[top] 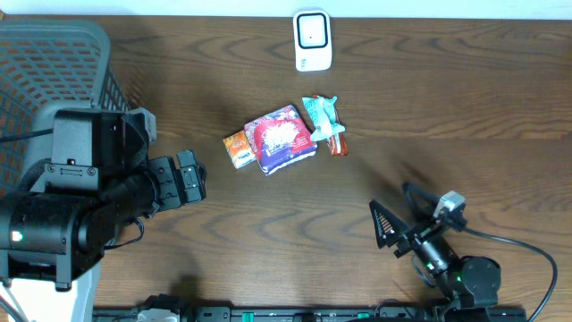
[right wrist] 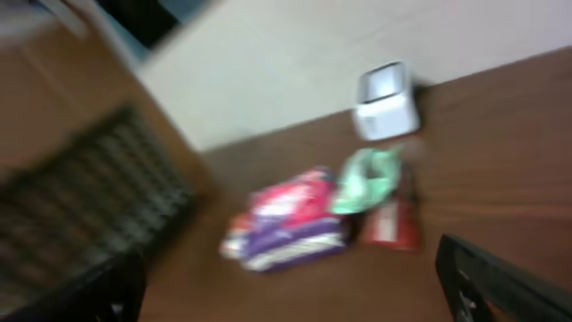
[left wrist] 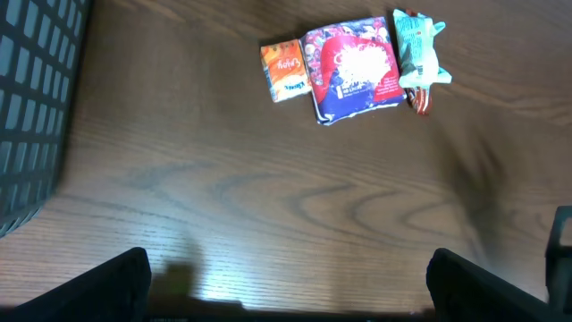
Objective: Scan the item barcode
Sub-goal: 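Raise the right arm and reach toward the red bar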
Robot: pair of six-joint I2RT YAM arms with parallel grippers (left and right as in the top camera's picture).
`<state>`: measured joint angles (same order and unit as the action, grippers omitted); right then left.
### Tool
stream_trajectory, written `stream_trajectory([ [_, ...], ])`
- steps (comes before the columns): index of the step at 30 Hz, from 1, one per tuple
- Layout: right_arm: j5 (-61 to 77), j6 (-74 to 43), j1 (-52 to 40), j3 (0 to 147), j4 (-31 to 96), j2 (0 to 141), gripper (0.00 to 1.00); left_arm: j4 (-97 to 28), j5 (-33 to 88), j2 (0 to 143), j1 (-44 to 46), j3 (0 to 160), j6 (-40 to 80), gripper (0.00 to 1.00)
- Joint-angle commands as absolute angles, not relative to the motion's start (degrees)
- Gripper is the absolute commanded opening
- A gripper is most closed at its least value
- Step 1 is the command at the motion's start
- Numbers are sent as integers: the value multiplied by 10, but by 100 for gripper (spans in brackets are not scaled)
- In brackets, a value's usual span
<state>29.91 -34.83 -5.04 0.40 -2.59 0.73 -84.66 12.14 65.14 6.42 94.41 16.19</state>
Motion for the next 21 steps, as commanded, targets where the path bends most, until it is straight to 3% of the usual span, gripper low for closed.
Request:
stream_trajectory([
  [1,354,-484,-49,3,-70,5,99,-848,128,653,62,942,150,98],
  [6,360,-477,-49,5,-245,6,99,-848,128,653,62,942,150,98],
  [9,332,-471,-49,30,-267,8,99,-848,128,653,62,942,150,98],
  [15,330,-330,-49,163,-111,88,99,-848,128,653,62,942,150,98],
  [21,342,-168,-49,354,93,268,99,-848,128,653,62,942,150,98],
])
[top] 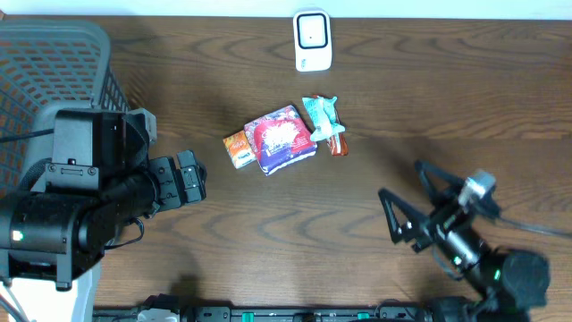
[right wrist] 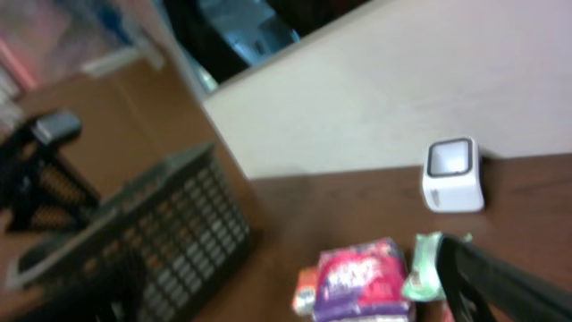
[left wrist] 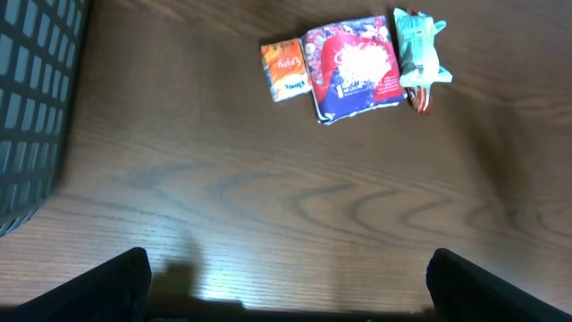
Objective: Scan the item barcode
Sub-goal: 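Raise the right arm and reach toward the red bar, then lower the right gripper and grasp the red wrapper bar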
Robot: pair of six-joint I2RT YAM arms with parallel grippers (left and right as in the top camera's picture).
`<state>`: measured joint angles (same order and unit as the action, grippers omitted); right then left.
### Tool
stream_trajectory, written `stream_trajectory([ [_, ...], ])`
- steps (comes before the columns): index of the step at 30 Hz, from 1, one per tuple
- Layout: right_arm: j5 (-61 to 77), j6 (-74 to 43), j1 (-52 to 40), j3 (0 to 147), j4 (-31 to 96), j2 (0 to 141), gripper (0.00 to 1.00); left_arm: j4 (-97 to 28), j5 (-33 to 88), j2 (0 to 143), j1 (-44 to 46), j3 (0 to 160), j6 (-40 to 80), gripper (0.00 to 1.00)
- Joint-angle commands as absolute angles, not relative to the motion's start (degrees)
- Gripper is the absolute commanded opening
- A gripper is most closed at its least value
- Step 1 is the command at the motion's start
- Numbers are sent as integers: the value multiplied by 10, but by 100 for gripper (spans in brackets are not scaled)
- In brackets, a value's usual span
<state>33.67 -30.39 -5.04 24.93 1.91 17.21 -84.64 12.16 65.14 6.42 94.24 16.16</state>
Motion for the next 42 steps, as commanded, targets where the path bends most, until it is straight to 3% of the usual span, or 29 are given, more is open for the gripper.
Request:
stream_trajectory([
  [1,342,-146,-49,388,130,302,99,-848,128,653,62,942,150,98],
  [11,329,24,-77,717,499,663,99,-848,128,653,62,942,150,98],
  [15,330,43,-90,799,575,776,99,-848,128,653,62,942,150,98],
  [26,366,37,-91,809,569,899,99,-848,128,653,62,942,150,98],
  [42,359,-71,-91,809,376,992,99,-848,128,653,62,942,150,98],
])
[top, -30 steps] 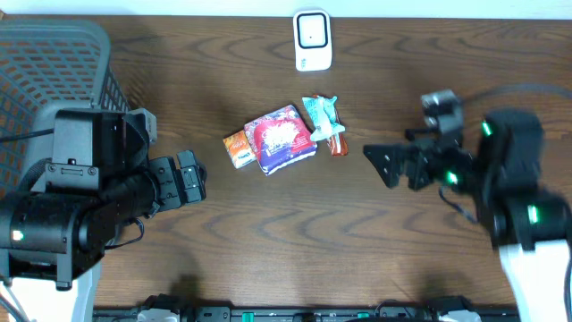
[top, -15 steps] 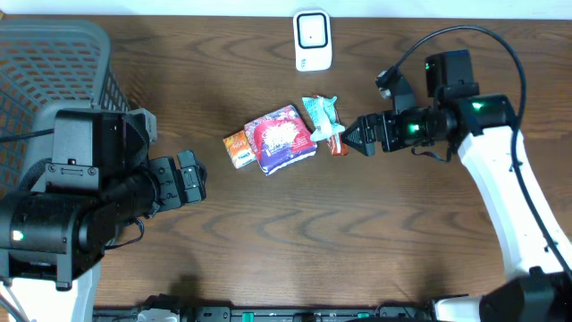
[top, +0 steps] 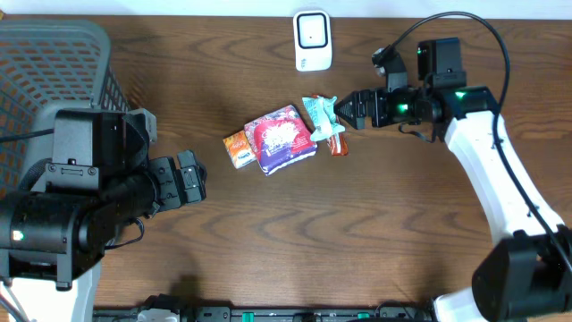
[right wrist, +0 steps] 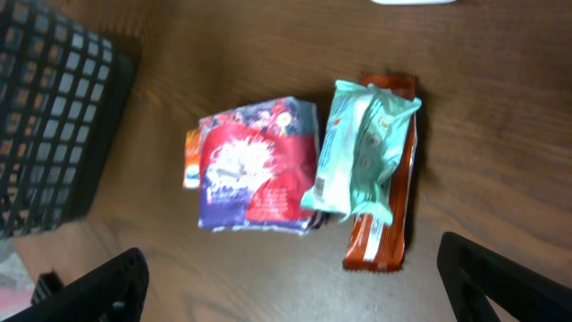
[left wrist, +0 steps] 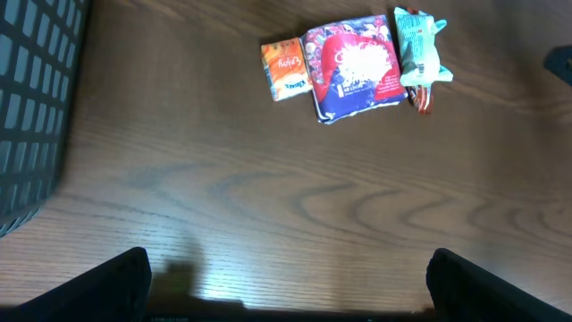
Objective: Scan the item barcode
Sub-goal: 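Lower the right gripper and grasp the red wrapper bar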
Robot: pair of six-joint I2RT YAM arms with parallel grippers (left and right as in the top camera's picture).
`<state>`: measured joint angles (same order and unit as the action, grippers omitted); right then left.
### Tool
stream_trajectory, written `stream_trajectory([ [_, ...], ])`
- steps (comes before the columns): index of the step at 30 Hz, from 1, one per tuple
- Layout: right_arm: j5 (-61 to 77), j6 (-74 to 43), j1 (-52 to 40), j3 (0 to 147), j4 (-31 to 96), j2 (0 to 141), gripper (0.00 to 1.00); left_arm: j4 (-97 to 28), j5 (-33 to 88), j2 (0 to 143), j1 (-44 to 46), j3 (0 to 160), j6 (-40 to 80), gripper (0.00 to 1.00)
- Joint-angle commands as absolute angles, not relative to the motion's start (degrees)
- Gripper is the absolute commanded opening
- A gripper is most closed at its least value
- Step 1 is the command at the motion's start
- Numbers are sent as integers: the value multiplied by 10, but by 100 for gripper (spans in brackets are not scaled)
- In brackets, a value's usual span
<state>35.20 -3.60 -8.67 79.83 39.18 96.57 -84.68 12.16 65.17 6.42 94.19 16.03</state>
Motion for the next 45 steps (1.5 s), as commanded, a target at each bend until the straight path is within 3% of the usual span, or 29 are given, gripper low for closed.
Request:
stream_trajectory([
  [1,359,-90,-91,809,364,1004,96,-848,128,653,62,942,150,98],
  [4,359,-147,-92,809,339,1042,90,-848,128,653,62,942,150,98],
  [17,359,-152,-141,809,308,1168,88,-848,128,653,62,942,150,98],
  [21,345,-152,-146,809,302,1172,67,-848,128,653,62,942,150,98],
  [25,324,-152,-147,809,300,1173,59,-848,128,653,62,942,150,98],
  [36,291,-152,-162,809,281,1173,64,-848,128,653,62,942,150,98],
  [45,121,-170,-170,808,337,1173,57,-848,128,653,62,942,150,98],
])
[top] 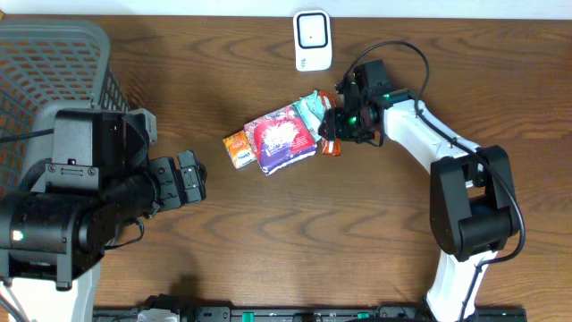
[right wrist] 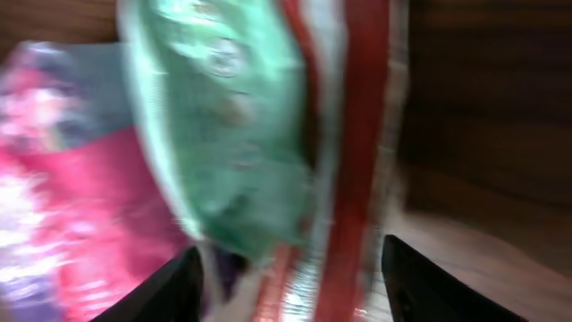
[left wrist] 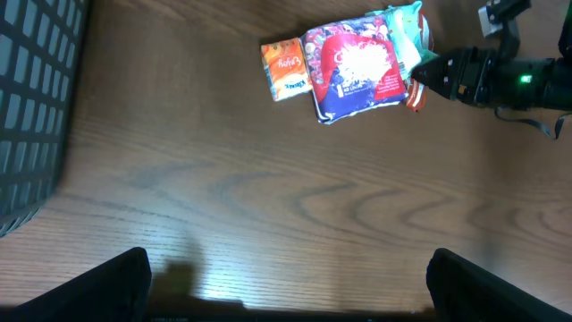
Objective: Scan the item barcode
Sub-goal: 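Lower the right gripper and grasp the red wrapper bar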
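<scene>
A white barcode scanner [top: 313,40] stands at the table's far edge. Below it lies a cluster: small orange packet [top: 237,148], red-and-purple bag [top: 281,139], teal packet [top: 309,109] and red bar [top: 332,146]. My right gripper [top: 333,126] is down at the cluster's right end. In the right wrist view, blurred, its fingers [right wrist: 170,286] straddle the teal packet [right wrist: 223,116] and red bar [right wrist: 349,161], jaws still apart. My left gripper [left wrist: 286,291] hovers open over bare table, well short of the red-and-purple bag [left wrist: 356,67].
A dark mesh basket [top: 54,72] fills the far left corner, beside the left arm's bulk. The right arm's cable loops above the table near the scanner. Wood table [top: 295,241] stretches in front of the cluster.
My right gripper has gone from hovering right of the cluster down onto it, its jaws narrower, around the teal packet and red bar. The teal packet has shifted and tilted slightly. The left arm is unchanged.
My right gripper first sat low at the table's near right, wide open. It then stood a little further right, then high to the right of the cluster looking down on it. Now it straddles the teal packet and red bar. The left arm stayed still throughout.
</scene>
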Robot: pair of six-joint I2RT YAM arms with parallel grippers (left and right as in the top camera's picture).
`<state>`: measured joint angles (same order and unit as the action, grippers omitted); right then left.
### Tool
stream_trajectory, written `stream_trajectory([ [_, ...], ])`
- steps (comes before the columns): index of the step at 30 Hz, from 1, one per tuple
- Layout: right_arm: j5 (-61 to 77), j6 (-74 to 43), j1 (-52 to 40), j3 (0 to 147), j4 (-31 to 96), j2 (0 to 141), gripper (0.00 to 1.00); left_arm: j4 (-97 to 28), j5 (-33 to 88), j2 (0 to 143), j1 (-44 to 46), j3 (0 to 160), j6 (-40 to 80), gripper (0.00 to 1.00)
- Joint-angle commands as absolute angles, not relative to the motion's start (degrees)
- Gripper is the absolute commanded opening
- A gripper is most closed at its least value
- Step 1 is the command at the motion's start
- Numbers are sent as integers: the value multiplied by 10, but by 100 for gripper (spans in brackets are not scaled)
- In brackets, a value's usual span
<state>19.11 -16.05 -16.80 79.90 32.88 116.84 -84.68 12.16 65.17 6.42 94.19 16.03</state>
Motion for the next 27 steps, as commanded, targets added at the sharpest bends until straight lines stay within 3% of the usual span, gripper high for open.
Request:
stream_trajectory([
  [1,108,-170,-170,808,344,1173,55,-848,128,653,62,942,150,98],
  [3,87,-170,-169,808,360,1173,51,-848,128,653,62,942,150,98],
  [18,-88,-225,-144,831,483,1172,54,-848,128,653,62,942,150,98],
  [23,-73,-223,-133,863,521,1172,57,-848,128,653,62,942,150,98],
  [27,26,-122,-132,882,511,1172,64,-848,128,653,62,942,150,98],
])
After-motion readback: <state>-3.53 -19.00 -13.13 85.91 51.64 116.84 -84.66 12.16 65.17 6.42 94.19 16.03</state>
